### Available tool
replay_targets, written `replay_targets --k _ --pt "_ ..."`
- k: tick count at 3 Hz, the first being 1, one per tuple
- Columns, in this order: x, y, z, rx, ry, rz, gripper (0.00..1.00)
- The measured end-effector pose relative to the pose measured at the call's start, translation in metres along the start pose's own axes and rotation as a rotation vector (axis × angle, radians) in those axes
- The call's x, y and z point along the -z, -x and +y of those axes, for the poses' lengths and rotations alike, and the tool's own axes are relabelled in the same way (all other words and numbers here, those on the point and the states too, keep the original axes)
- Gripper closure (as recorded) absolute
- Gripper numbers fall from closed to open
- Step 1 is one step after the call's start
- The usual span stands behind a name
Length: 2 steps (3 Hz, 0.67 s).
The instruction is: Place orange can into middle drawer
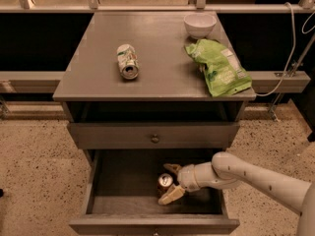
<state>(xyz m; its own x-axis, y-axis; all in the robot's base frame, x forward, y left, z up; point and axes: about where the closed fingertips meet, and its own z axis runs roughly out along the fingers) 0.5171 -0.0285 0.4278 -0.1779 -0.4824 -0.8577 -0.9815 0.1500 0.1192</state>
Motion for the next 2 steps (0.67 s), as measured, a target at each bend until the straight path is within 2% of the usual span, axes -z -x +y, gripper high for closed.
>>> replay_targets --k 1,2 --pt "0.028 0.015 0.0 0.055 -0.013 0.01 0.0" --pt "0.082 0.028 -0.001 0.044 -0.022 0.013 0.0"
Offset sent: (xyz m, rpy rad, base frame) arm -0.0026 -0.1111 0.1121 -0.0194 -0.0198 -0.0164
